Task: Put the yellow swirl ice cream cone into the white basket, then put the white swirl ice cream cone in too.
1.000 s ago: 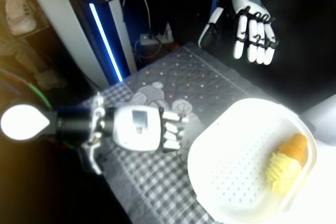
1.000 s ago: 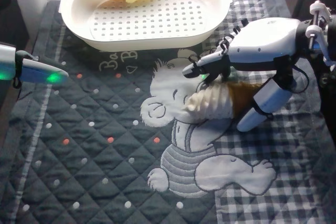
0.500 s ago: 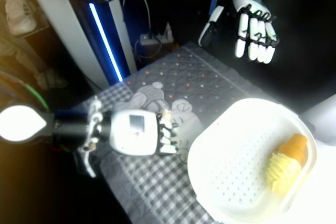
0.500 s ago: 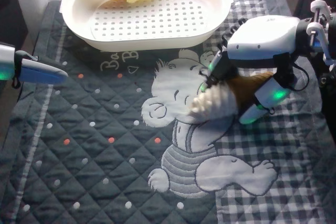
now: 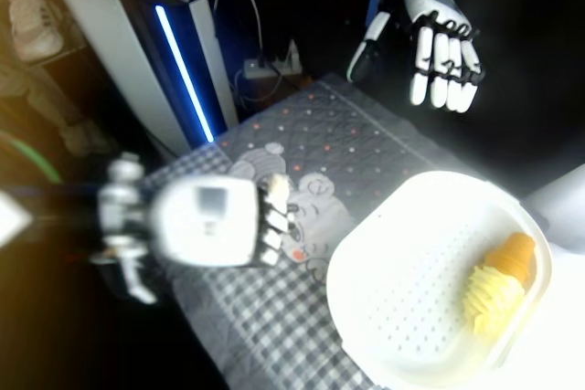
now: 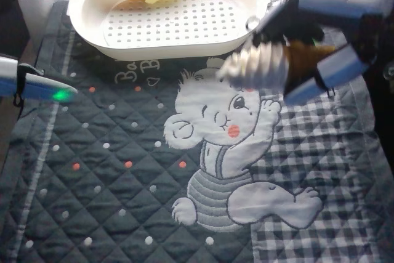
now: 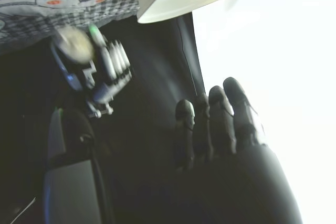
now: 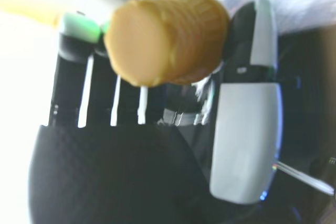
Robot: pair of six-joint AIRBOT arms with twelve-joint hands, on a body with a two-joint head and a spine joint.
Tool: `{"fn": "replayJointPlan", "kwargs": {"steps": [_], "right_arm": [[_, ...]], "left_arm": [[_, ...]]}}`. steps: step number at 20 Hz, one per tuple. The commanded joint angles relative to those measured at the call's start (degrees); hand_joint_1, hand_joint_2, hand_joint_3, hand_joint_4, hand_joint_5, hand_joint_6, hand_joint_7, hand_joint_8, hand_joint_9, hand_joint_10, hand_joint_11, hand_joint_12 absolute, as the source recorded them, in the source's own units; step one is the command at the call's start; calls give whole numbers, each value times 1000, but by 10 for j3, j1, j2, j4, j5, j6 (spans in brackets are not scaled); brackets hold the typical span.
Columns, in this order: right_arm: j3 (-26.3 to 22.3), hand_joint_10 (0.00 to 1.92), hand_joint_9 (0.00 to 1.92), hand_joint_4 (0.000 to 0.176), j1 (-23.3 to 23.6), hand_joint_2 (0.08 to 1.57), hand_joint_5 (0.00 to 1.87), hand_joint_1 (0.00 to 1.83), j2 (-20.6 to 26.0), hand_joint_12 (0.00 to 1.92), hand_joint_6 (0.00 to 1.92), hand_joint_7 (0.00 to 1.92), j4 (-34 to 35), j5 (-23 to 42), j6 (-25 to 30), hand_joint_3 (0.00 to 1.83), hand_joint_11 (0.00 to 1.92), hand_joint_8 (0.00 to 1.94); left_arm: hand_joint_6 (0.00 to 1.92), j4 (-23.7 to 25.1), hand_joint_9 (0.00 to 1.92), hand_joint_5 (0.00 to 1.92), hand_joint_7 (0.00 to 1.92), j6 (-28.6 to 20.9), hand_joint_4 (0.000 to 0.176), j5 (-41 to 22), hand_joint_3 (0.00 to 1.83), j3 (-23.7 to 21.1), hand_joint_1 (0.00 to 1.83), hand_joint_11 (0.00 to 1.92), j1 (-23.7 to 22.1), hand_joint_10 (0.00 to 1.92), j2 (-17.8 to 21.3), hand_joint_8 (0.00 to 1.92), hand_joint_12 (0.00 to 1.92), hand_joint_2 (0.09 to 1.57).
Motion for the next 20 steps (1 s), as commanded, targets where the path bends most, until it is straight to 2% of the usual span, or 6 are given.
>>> {"fn": "replayJointPlan", "kwargs": {"steps": [1,12,14,15,18,20], "right_arm": [[6,788,1173,0,6,1062,1017,1276,-5,1224,777,1208,63,75,-7,1,1002,766],[239,156,1485,0,151,987,1191,1288,-228,1177,550,1544,55,-97,-54,2,1101,32],[286,11,881,0,156,938,605,878,-276,1171,23,802,21,-148,-54,0,490,45],[298,1,549,76,158,829,275,715,-290,1229,4,432,4,-167,-54,0,187,8],[309,0,394,173,158,776,3,547,-301,1512,0,191,-38,-198,-54,0,1,0],[309,19,22,176,158,795,0,490,-300,138,0,7,-47,-199,-54,1,0,0]], "left_arm": [[0,-19,290,403,308,-3,1,-76,0,2,906,0,-2,7,-3,2,805,809],[0,-39,233,402,290,-3,39,-94,0,11,871,0,12,2,-16,1,633,832],[1,-38,201,374,288,-3,76,-93,0,12,849,0,12,5,-19,2,569,831],[1,-37,195,362,277,-3,80,-92,2,15,857,0,10,1,-23,2,534,841],[0,-28,201,355,267,-5,66,-87,1,22,897,0,0,4,-32,1,530,852],[3,-28,215,364,273,-7,40,-90,0,22,890,0,3,4,-31,1,611,847]]}}
